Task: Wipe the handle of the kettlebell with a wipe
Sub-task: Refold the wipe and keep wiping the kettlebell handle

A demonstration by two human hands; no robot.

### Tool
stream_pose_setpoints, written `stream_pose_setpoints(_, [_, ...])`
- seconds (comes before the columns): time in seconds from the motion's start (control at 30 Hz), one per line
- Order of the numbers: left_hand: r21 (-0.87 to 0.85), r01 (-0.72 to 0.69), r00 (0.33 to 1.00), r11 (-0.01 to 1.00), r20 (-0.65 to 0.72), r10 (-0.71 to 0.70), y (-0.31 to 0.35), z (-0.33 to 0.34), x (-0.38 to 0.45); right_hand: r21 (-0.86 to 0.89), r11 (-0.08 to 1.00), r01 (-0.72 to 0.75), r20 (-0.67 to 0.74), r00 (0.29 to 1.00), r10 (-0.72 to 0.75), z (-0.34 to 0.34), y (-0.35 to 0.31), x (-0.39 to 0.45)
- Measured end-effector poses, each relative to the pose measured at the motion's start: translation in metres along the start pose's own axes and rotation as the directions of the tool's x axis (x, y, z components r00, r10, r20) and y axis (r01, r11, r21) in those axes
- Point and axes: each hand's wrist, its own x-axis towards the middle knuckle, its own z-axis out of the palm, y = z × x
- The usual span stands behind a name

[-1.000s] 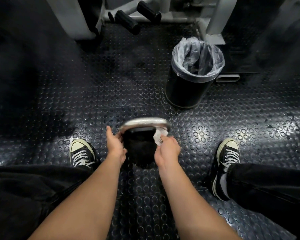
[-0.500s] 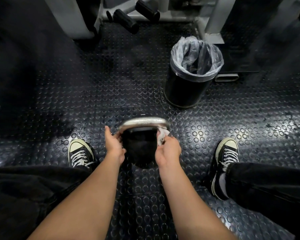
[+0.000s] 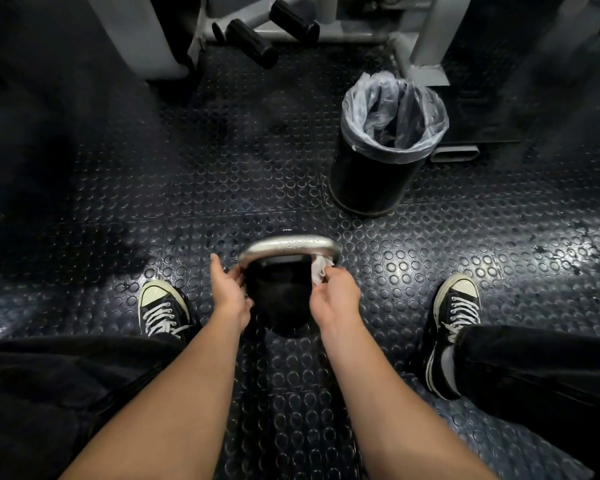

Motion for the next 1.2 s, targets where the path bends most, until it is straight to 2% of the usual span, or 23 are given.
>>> stream_pose_setpoints(0.33, [0.009, 0.0, 1.0, 1.0, 0.001, 0.0, 0.002, 0.002, -0.007, 0.008, 1.0, -0.014, -0.046, 0.999, 0.014, -0.001, -0.003, -0.007])
stream_pose_setpoints(0.53, [-0.015, 0.002, 1.0, 1.0, -0.012, -0.002, 0.002, 0.005, -0.009, 0.034, 0.999, 0.014, 0.017, 1.0, -0.015, -0.02, -0.015, -0.007])
stream_pose_setpoints(0.67, [0.006, 0.005, 1.0, 1.0, 0.008, -0.005, 0.002, 0.004, -0.011, -0.139, 0.98, 0.144, 0.072, 0.988, -0.135, -0.034, -0.056, 0.004])
stream_pose_setpoints(0.77, [-0.007, 0.007, 1.0, 1.0, 0.006, -0.007, 0.002, 0.003, -0.011, -0.382, 0.882, 0.277, 0.218, 0.954, -0.205, -0.017, -0.095, -0.001])
stream_pose_setpoints(0.83, [-0.008, 0.01, 1.0, 1.0, 0.006, -0.01, 0.002, 0.004, -0.012, -0.566, 0.719, 0.403, 0.363, 0.905, -0.221, 0.008, -0.115, -0.011])
stream_pose_setpoints(0.87, [-0.01, 0.01, 1.0, 1.0, 0.012, -0.01, 0.003, 0.004, -0.012, -0.669, 0.566, 0.483, 0.439, 0.87, -0.224, 0.022, -0.123, -0.014])
stream_pose_setpoints(0.93, [-0.024, 0.01, 1.0, 1.0, 0.02, -0.01, 0.003, 0.004, -0.012, -0.782, 0.097, 0.616, 0.591, 0.782, -0.198, 0.048, -0.135, -0.016])
stream_pose_setpoints(0.97, [-0.027, 0.011, 1.0, 1.0, 0.023, -0.01, 0.003, 0.004, -0.013, -0.751, -0.146, 0.644, 0.66, 0.735, -0.152, 0.06, -0.138, -0.014])
stream_pose_setpoints(1.0, [-0.028, 0.013, 1.0, 1.0, 0.024, -0.012, 0.004, 0.004, -0.013, -0.683, -0.339, 0.647, 0.706, 0.704, -0.08, 0.071, -0.139, -0.011])
stream_pose_setpoints(1.03, [-0.026, 0.012, 1.0, 1.0, 0.024, -0.011, 0.004, 0.004, -0.013, -0.606, -0.476, 0.637, 0.721, 0.693, 0.008, 0.082, -0.137, -0.008])
stream_pose_setpoints(1.1, [-0.031, 0.011, 1.0, 0.999, 0.021, -0.011, 0.004, 0.004, -0.012, -0.469, -0.648, 0.601, 0.681, 0.713, 0.169, 0.095, -0.129, 0.001])
stream_pose_setpoints(1.2, [-0.031, 0.01, 1.0, 0.999, 0.017, -0.009, 0.004, 0.004, -0.014, -0.29, -0.786, 0.546, 0.576, 0.756, 0.313, 0.101, -0.115, 0.014])
